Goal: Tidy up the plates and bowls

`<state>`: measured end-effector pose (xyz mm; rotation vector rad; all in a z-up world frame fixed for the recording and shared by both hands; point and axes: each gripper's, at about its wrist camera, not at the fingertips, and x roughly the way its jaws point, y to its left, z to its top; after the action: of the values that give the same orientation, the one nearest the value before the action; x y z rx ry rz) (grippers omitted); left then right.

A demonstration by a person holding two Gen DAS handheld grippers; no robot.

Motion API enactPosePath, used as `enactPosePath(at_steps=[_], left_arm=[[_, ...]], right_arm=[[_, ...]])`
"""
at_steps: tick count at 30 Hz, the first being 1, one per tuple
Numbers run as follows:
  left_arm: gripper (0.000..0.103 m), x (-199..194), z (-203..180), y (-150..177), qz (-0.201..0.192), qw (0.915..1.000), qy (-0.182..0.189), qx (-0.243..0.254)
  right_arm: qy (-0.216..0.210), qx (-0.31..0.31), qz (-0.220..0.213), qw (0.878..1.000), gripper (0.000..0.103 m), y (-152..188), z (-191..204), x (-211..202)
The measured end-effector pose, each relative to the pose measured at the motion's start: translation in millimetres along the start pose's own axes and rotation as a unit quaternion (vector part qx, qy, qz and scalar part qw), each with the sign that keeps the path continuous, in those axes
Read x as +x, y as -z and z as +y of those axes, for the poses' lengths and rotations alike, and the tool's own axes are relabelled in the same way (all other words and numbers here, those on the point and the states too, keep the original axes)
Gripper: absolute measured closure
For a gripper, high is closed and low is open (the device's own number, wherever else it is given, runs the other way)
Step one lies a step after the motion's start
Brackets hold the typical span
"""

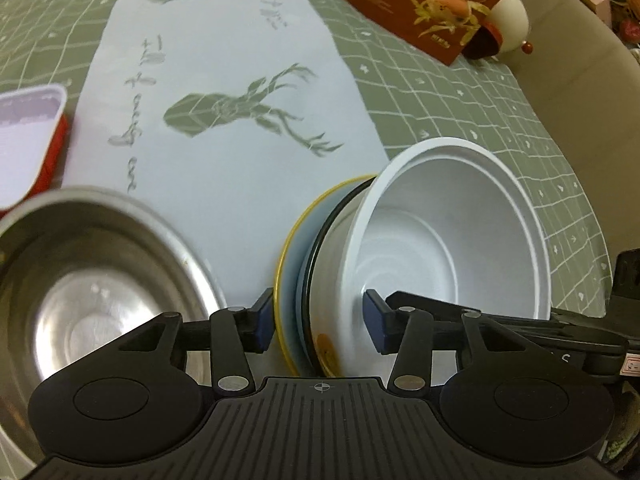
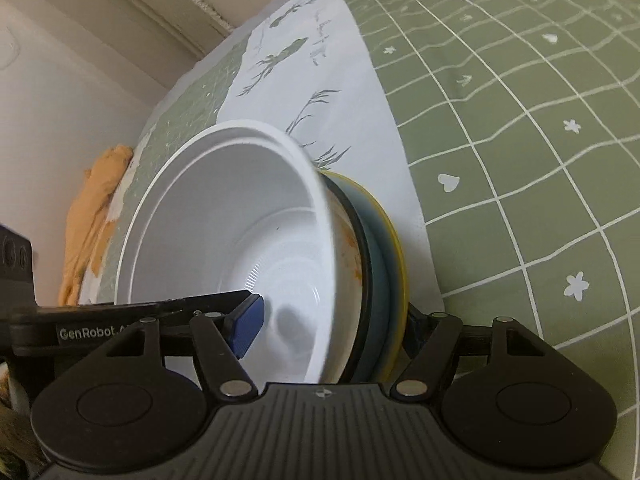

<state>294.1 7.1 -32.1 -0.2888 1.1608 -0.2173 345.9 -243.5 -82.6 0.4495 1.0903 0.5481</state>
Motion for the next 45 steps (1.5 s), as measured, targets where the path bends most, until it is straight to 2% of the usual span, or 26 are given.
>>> enactPosePath(at_steps=[8,13,18,22,27,35,45], left_arm=[[0.053,-14,-7,27,0.034,0.999,-0.028,-0.005],[0.056,-17,-12,26,0.02,0.9995,-0.025,-0.002],[0.055,-23,-28,22,0.005,0.9993,-0.03,0.022],[0.056,-20,-33,23,0.011,0.9986,-0.042,0.032],[0.056,-20,-29,22,0.014,0.9988,-0.039,0.026],[0.055,-17,-31,18,0.017,0.9983,-0.046,0.031],[0.053,-11,-30,13,0.019,0.9976,-0.056,0.035]], right_arm=[[-0.013,-0.016,0.019,1.0,0.033,13,12,-13],[-0.019,-0.013,0.017,1.0,0.033,18,5,-11],[0.0,-0.004,0.006,1.0,0.033,19,-6,-14],[-0.002,0.001,0.01,1.0,0.033,21,-10,-12],[-0.002,0.003,0.012,1.0,0.033,22,-10,-9],[0.015,0.006,0.005,1.0,0.033,14,-13,-9],[0.005,-0.002,0.016,1.0,0.033,9,-11,-4]])
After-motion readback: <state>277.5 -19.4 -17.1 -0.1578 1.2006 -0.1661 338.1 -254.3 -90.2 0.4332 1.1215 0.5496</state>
